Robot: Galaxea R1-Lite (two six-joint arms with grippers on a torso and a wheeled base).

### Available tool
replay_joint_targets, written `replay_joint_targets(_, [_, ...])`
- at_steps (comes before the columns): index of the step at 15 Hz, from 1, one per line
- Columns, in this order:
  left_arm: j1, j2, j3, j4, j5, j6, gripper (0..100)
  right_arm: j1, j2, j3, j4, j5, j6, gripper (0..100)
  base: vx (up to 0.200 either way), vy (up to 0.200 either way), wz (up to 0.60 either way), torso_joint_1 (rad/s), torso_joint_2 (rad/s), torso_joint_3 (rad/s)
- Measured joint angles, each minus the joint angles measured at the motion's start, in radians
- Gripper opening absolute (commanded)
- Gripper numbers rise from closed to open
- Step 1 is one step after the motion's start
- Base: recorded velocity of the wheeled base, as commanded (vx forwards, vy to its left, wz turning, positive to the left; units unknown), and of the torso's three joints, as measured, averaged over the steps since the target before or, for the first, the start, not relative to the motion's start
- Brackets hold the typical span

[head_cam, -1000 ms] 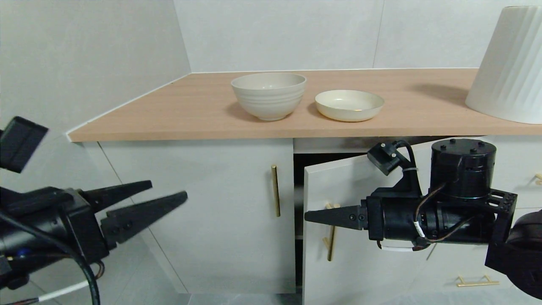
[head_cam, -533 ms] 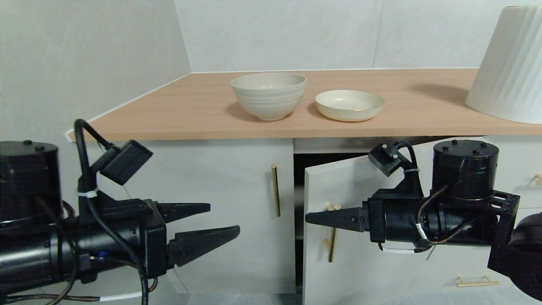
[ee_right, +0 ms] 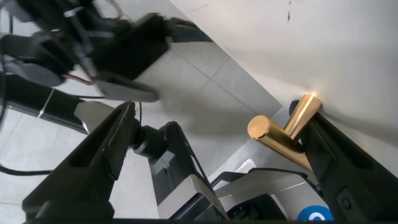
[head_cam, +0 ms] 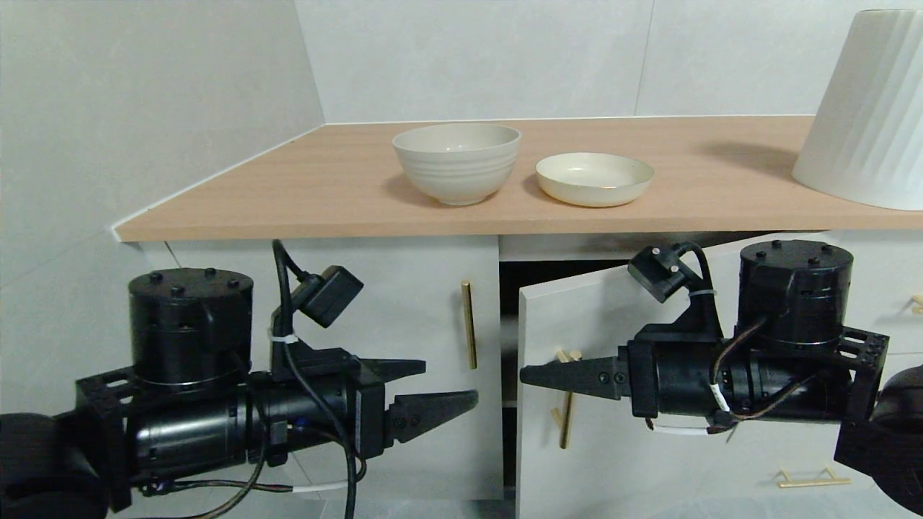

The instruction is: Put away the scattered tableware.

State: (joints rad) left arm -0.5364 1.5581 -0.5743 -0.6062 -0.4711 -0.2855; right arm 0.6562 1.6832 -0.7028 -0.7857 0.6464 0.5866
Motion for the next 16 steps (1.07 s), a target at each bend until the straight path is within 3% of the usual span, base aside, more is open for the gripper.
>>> replay_joint_targets(1, [-0.005,0.021,0.006,-0.006,0.0,-0.009,0,0.002,0.0,0.0,0.0,0.0,0.0,100,0.0,0.0,0.0,0.0,0.0,0.0])
replay_joint_targets(6, [-0.014,0.087,-0.006,-0.025,0.0,-0.011,0,0.004,0.001,0.0,0.0,0.0,0.0,100,0.0,0.0,0.0,0.0,0.0,0.0])
replay_joint_targets(13, [-0.036,0.293,-0.106,-0.203,0.029,-0.008,0,0.005,0.0,0.009,-0.001,0.002,0.0,100,0.0,0.0,0.0,0.0,0.0,0.0])
replay_joint_targets(16, [-0.068,0.407,-0.142,-0.399,0.066,-0.006,0,0.005,0.0,0.016,-0.003,0.004,-0.001,100,0.0,0.0,0.0,0.0,0.0,0.0])
